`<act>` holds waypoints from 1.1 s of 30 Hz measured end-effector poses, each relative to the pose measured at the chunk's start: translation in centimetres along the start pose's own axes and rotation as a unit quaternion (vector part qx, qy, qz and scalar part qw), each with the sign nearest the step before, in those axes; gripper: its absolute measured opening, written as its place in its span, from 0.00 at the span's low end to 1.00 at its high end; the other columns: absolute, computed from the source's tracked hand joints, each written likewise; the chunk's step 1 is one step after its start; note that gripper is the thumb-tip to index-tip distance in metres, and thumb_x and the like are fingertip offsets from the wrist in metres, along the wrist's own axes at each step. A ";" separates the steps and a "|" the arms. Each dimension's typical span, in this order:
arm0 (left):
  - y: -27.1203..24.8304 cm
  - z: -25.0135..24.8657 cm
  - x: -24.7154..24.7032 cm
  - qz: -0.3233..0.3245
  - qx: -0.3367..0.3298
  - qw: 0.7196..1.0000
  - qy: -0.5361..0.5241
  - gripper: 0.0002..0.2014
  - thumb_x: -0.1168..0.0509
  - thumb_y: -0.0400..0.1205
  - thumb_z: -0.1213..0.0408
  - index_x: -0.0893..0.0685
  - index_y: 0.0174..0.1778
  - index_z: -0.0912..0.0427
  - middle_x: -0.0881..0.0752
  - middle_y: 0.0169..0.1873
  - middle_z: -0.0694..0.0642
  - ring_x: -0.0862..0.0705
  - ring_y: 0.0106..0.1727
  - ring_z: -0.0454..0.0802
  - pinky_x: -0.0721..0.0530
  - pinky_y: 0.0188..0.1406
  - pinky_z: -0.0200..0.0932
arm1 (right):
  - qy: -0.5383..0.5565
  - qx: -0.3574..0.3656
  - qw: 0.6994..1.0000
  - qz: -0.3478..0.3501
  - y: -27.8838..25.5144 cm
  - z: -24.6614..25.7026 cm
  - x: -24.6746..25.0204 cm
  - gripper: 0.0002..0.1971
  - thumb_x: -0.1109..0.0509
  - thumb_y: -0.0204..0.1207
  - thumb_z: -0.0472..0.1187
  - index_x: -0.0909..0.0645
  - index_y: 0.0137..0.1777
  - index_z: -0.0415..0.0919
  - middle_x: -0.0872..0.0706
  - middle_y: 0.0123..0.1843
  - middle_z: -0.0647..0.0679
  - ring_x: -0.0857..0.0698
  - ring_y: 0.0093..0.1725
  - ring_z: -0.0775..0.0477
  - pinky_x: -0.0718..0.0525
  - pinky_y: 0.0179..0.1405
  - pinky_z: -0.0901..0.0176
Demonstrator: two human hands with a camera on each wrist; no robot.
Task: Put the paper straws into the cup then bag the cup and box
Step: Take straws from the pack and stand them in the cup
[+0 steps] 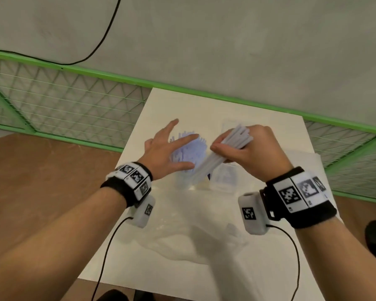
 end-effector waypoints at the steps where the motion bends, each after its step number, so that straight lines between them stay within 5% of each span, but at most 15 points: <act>1: 0.9 0.2 -0.3 0.033 -0.003 0.999 -0.022 0.34 0.28 0.74 0.40 0.35 0.75 0.22 0.51 0.87 0.46 0.43 0.85 0.52 0.42 0.80 0.61 | -0.031 0.018 0.999 0.010 0.7 0.4 -0.3 0.06 0.23 0.74 0.45 0.09 0.38 0.45 0.09 0.34 0.50 0.10 0.34 0.55 0.13 0.41 0.57; 4: 2.6 0.8 -1.1 0.075 -0.029 0.987 -0.137 0.24 0.31 0.79 0.47 0.25 0.71 0.33 0.42 0.86 0.47 0.37 0.83 0.48 0.33 0.81 0.58 | -0.093 0.052 0.994 0.036 2.6 1.3 -1.3 0.08 0.25 0.76 0.49 0.10 0.40 0.47 0.09 0.34 0.51 0.11 0.36 0.51 0.18 0.51 0.51; 7: 2.9 1.5 -1.7 0.062 -0.027 0.974 -0.217 0.16 0.32 0.84 0.62 0.14 0.68 0.49 0.37 0.84 0.45 0.32 0.80 0.42 0.27 0.78 0.52 | -0.139 0.062 0.987 0.055 3.9 1.5 -1.8 0.10 0.27 0.77 0.52 0.10 0.43 0.46 0.09 0.36 0.50 0.14 0.38 0.50 0.23 0.48 0.63; 13: 2.8 1.6 -1.7 0.055 -0.012 0.974 -0.218 0.12 0.36 0.86 0.58 0.13 0.64 0.45 0.35 0.83 0.43 0.35 0.82 0.44 0.31 0.81 0.55 | -0.184 0.097 0.970 0.125 5.0 0.2 -3.9 0.16 0.28 0.77 0.56 0.11 0.46 0.42 0.11 0.34 0.46 0.15 0.34 0.45 0.21 0.41 0.54; 16: 2.2 1.1 -1.0 0.027 0.010 0.963 -0.268 0.13 0.43 0.90 0.56 0.17 0.64 0.37 0.34 0.80 0.37 0.31 0.80 0.40 0.31 0.81 0.55 | -0.160 0.107 0.973 0.126 5.0 -1.2 -5.6 0.15 0.25 0.75 0.54 0.11 0.46 0.41 0.12 0.35 0.49 0.18 0.33 0.49 0.25 0.36 0.66; 20: 0.8 0.5 1.2 -0.103 0.026 0.949 -0.297 0.17 0.46 0.87 0.55 0.22 0.69 0.34 0.25 0.75 0.40 0.30 0.78 0.37 0.36 0.82 0.59 | -0.155 0.081 0.979 0.102 4.8 -3.7 -8.7 0.20 0.20 0.69 0.53 0.15 0.55 0.43 0.18 0.52 0.47 0.24 0.52 0.46 0.25 0.56 0.54; 23: -1.1 -0.9 2.3 -0.125 0.009 0.937 -0.325 0.23 0.41 0.82 0.62 0.24 0.72 0.37 0.22 0.72 0.42 0.24 0.72 0.40 0.28 0.77 0.45 | -0.157 0.038 0.984 0.071 4.0 -4.4 -8.9 0.35 0.18 0.62 0.61 0.23 0.67 0.49 0.25 0.58 0.50 0.27 0.59 0.46 0.24 0.62 0.48; 26: -2.9 -2.3 2.4 -0.130 -0.030 0.944 -0.302 0.27 0.33 0.82 0.64 0.26 0.72 0.32 0.21 0.71 0.39 0.20 0.69 0.40 0.25 0.69 0.32 | -0.051 0.045 0.998 0.002 2.0 -4.0 -7.2 0.45 0.16 0.61 0.58 0.33 0.76 0.50 0.29 0.69 0.53 0.27 0.65 0.55 0.26 0.64 0.66; 28: -3.2 -2.6 2.0 -0.145 -0.040 0.945 -0.290 0.26 0.30 0.83 0.66 0.24 0.73 0.35 0.20 0.69 0.36 0.17 0.65 0.40 0.23 0.66 0.30 | -0.021 0.066 0.996 -0.053 0.5 -3.4 -6.5 0.38 0.21 0.71 0.52 0.34 0.78 0.49 0.28 0.71 0.54 0.24 0.61 0.62 0.26 0.58 0.76; 30: -2.9 -2.6 1.6 -0.176 -0.040 0.946 -0.267 0.20 0.30 0.83 0.64 0.19 0.69 0.40 0.17 0.64 0.33 0.14 0.61 0.38 0.20 0.66 0.37 | -0.035 0.079 0.994 -0.060 -0.3 -3.0 -7.1 0.29 0.28 0.80 0.46 0.33 0.79 0.48 0.23 0.72 0.53 0.21 0.60 0.61 0.25 0.59 0.76; 33: -2.5 -2.3 0.8 -0.209 -0.012 0.942 -0.260 0.12 0.30 0.82 0.61 0.10 0.60 0.50 0.10 0.56 0.42 0.13 0.56 0.40 0.17 0.63 0.48 | -0.051 0.100 0.990 -0.084 -0.3 -3.6 -8.5 0.18 0.32 0.83 0.37 0.22 0.73 0.41 0.14 0.64 0.47 0.17 0.59 0.57 0.26 0.61 0.78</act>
Point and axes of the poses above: each hand's wrist, its own y-axis towards the middle knuckle, its own x-axis out of the back of the hand, z = x × y, the point moved 3 cm from there along y, towards the middle knuckle
